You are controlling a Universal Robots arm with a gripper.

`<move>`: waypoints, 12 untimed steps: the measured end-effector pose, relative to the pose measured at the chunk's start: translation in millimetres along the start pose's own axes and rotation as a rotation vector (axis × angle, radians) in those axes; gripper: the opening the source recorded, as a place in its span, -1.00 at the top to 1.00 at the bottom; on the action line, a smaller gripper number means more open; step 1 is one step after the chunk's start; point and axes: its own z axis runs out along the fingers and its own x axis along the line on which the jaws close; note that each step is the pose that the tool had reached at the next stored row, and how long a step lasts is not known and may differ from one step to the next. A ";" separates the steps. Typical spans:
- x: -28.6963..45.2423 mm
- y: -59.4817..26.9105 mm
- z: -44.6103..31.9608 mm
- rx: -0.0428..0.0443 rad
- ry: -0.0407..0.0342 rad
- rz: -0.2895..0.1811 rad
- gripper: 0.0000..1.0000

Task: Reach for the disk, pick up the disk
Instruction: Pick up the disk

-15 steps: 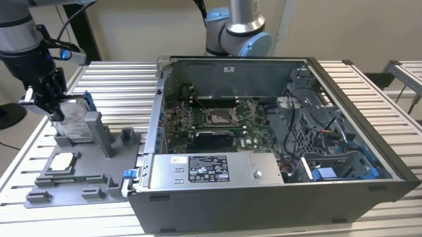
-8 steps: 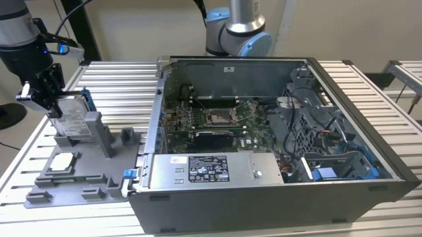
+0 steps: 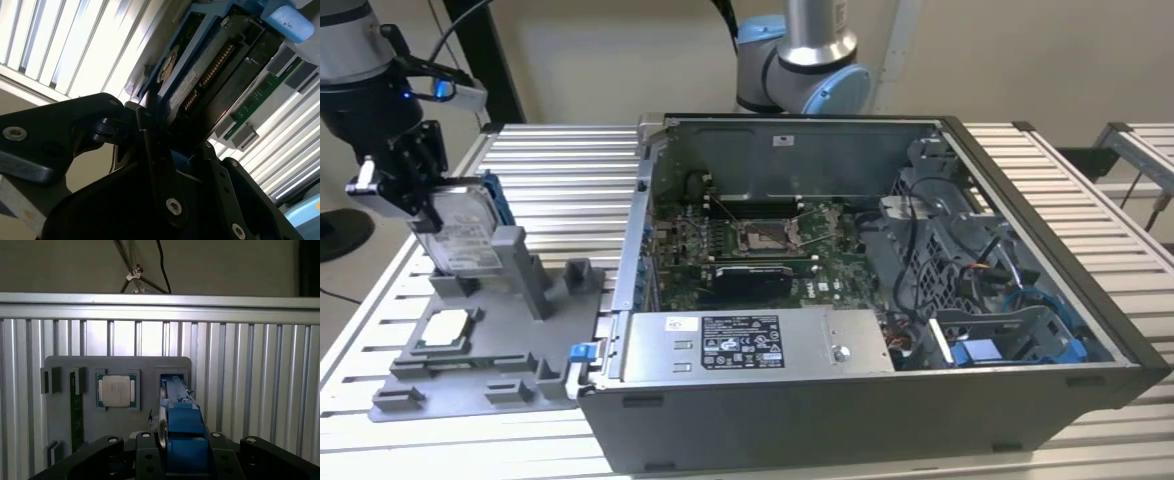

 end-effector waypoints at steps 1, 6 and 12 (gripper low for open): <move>0.0 0.0 -1.4 0.0001 -0.0001 0.000 1.00; 0.1 0.1 -9.4 0.0000 -0.0001 0.000 1.00; 0.2 0.2 -20.3 0.0000 -0.0001 0.000 1.00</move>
